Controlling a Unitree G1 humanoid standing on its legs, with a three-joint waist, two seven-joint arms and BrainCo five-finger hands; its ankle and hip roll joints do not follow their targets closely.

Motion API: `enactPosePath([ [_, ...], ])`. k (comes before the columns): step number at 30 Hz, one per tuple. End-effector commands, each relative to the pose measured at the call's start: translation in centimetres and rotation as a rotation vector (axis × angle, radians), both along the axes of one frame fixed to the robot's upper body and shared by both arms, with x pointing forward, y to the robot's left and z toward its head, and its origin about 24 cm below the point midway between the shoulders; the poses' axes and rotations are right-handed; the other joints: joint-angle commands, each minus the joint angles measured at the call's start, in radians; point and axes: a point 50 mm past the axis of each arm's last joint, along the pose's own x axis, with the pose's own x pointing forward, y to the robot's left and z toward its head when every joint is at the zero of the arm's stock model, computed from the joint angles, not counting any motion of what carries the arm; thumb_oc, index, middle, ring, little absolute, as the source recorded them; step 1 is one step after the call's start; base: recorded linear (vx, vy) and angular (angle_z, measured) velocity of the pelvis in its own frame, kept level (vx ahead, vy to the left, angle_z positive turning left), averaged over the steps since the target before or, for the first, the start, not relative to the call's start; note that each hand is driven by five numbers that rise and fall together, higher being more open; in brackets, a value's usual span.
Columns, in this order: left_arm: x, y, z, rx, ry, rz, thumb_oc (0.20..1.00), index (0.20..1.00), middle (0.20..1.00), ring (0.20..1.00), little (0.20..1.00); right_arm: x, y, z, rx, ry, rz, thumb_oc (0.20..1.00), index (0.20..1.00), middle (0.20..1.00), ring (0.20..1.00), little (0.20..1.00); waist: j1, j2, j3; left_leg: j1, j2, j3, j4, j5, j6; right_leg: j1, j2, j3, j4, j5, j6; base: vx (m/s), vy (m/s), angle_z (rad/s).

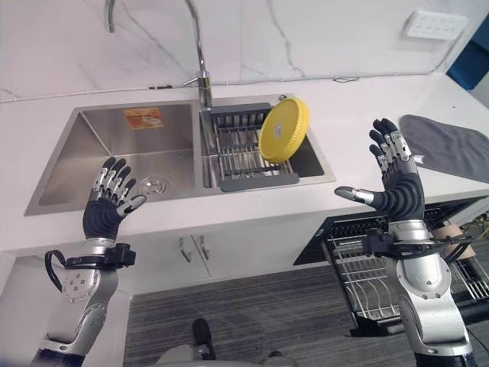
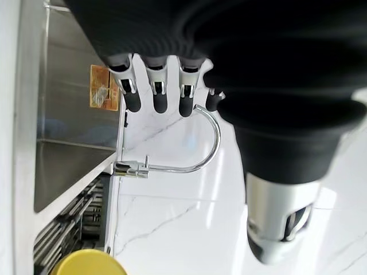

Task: Place the dishes in the dishwasher.

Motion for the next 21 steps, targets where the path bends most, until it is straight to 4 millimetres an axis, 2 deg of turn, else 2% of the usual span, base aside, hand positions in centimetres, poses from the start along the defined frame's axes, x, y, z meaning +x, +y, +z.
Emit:
enactPosePath([
  [1, -0.2, -0.3, 2.5, 0.036, -0.139, -0.02, 1.0, 1.0, 1.0, 1.0, 1.0, 0.0, -0.3, 2.5, -0.014, -0.147, -0.017, 1.0, 1.0, 1.0, 1.0, 1.0, 0.029, 0.008, -0.056, -0.013, 0.091, -0.044, 0.006, -0.041, -0.091, -0.018, 0.042, -0.059, 0.035, -0.02, -0.008, 0.11, 0.203, -0.1],
  [6, -0.1, -0.6, 3.8, 0.229, -0.215, 0.018, 1.0, 1.0, 1.0, 1.0, 1.0, 0.0, -0.1, 2.5, -0.004, -0.153, -0.033, 1.0, 1.0, 1.0, 1.0, 1.0, 0.039, -0.017, -0.056, 0.01, 0.051, -0.065, 0.002, -0.08, -0.055, -0.087, -0.009, -0.074, 0.149, 0.048, 0.039, 0.09, 0.176, -0.11],
  [8, 0.0, -0.6, 4.0, 0.267, -0.217, 0.015, 1.0, 1.0, 1.0, 1.0, 1.0, 0.1, 0.0, 2.5, 0.001, -0.149, -0.024, 1.0, 1.0, 1.0, 1.0, 1.0, 0.036, -0.014, -0.057, 0.019, 0.045, -0.069, 0.002, -0.089, -0.046, -0.109, -0.014, -0.071, 0.198, 0.06, 0.041, 0.13, 0.217, 0.02],
  [12, 0.2, -0.9, 4.2, 0.284, -0.222, -0.018, 1.0, 1.0, 1.0, 1.0, 1.0, 0.2, 0.5, 2.0, -0.002, -0.136, -0.019, 1.0, 1.0, 1.0, 1.0, 1.0, 0.036, -0.006, -0.046, 0.034, 0.037, -0.11, 0.002, -0.105, -0.021, -0.194, 0.007, -0.038, 0.414, 0.085, 0.036, 0.12, 0.164, 0.03],
  [13, 0.2, -1.2, 4.2, 0.284, -0.226, -0.051, 1.0, 1.0, 1.0, 1.0, 1.0, 0.2, 0.7, 1.9, -0.005, -0.127, -0.008, 1.0, 1.0, 1.0, 1.0, 1.0, 0.035, -0.008, -0.04, 0.041, 0.037, -0.113, 0.002, -0.112, -0.022, -0.217, 0.002, -0.046, 0.421, 0.091, 0.032, 0.1, 0.05, -0.02],
  [15, 0.4, -1.4, 4.3, 0.303, -0.225, -0.074, 1.0, 1.0, 1.0, 1.0, 1.0, 0.4, 0.9, 1.7, -0.015, -0.106, 0.022, 1.0, 1.0, 1.0, 1.0, 1.0, 0.027, -0.011, -0.029, 0.055, 0.046, -0.113, 0.002, -0.113, -0.036, -0.239, -0.015, -0.075, 0.357, 0.097, 0.027, 0.12, -0.085, -0.13],
  [17, 0.8, -1.1, 4.2, 0.302, -0.204, -0.068, 1.0, 1.0, 1.0, 1.0, 1.0, 0.3, 0.2, 1.9, -0.01, -0.105, 0.021, 1.0, 1.0, 1.0, 1.0, 1.0, 0.002, -0.018, -0.018, 0.073, 0.061, -0.123, 0.002, -0.122, -0.051, -0.256, -0.023, -0.064, 0.234, 0.113, 0.029, 0.18, -0.231, -0.18],
  [19, 0.9, -1.2, 4.0, 0.293, -0.19, -0.09, 1.0, 1.0, 1.0, 1.0, 1.0, -0.1, 0.0, 1.9, 0.003, -0.111, 0.024, 1.0, 1.0, 1.0, 1.0, 1.0, -0.02, -0.027, -0.013, 0.092, 0.07, -0.133, 0.002, -0.137, -0.062, -0.27, -0.045, -0.042, 0.145, 0.178, 0.045, 0.2, -0.303, 0.07],
  [21, 0.8, -1.5, 3.6, 0.254, -0.156, -0.149, 1.0, 1.0, 1.0, 1.0, 1.0, -0.2, 0.4, 2.1, -0.003, -0.121, 0.044, 1.0, 1.0, 1.0, 1.0, 1.0, -0.027, -0.027, -0.009, 0.116, 0.083, -0.135, 0.002, -0.152, -0.067, -0.287, -0.057, -0.044, 0.11, 0.206, 0.054, 0.17, -0.302, 0.47],
])
